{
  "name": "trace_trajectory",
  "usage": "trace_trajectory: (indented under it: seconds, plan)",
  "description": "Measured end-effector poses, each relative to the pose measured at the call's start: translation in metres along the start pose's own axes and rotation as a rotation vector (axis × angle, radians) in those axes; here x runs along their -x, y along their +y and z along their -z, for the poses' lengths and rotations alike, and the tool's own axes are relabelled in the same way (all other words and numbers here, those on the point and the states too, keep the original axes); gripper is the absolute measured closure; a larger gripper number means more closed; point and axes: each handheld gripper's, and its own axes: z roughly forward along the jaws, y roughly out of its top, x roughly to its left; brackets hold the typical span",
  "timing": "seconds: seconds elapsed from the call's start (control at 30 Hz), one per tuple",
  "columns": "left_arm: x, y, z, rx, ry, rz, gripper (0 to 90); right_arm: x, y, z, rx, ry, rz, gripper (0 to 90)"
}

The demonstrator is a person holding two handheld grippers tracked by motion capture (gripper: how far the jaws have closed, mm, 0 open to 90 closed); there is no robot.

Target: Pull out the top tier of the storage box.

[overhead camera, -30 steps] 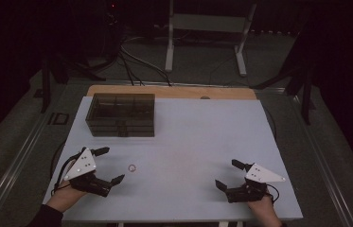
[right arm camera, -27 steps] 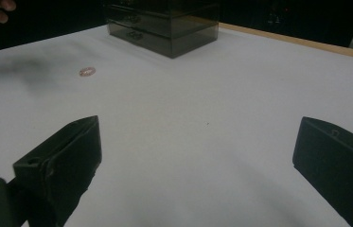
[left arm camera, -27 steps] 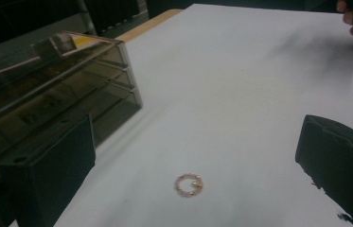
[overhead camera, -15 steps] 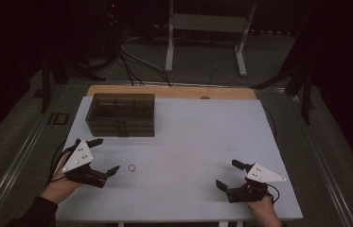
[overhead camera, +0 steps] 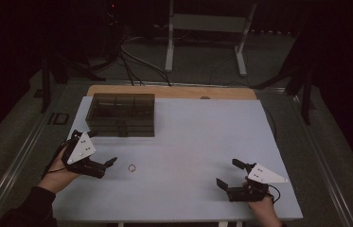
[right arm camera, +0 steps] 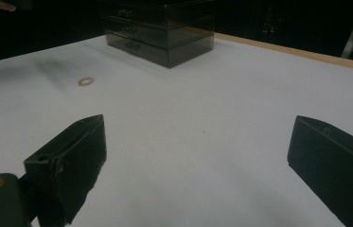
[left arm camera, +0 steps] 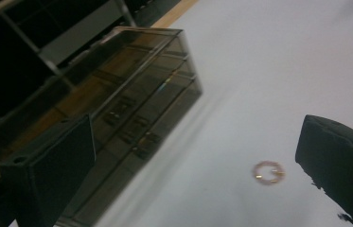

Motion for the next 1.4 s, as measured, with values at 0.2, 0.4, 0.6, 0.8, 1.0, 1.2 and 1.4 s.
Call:
trace_trajectory:
  seconds: [0.2,0.4,0.6,0.8,1.0,1.2,1.4]
  plan:
    - [-0.002,0.004,-0.006,-0.028,0.05,-0.043,0.0,0.001,0.0,0.001,0.004,-0.005,-0.009,5.5]
    - [-0.004,0.001,-0.02,-0.098,0.071,-0.097,0.0,0.0,0.0,-0.001,-0.007,-0.001,-0.004,5.4]
    - [-0.005,0.0,-0.028,-0.148,0.116,-0.137,0.0,-0.001,-0.001,-0.002,-0.012,0.006,-0.007,5.4]
    - [-0.002,0.004,-0.038,-0.212,0.169,-0.218,0.0,-0.002,-0.001,-0.002,-0.016,0.006,-0.001,5.4]
    - [0.001,0.008,-0.047,-0.236,0.186,-0.248,0.0,-0.002,-0.001,-0.003,-0.024,0.005,-0.002,5.4]
    - [0.002,0.013,-0.053,-0.278,0.201,-0.267,0.0,-0.002,-0.001,-0.003,-0.022,0.005,-0.007,5.4]
    - [0.002,0.021,-0.062,-0.321,0.235,-0.318,0.0,-0.002,-0.002,-0.003,-0.026,0.009,-0.006,5.4]
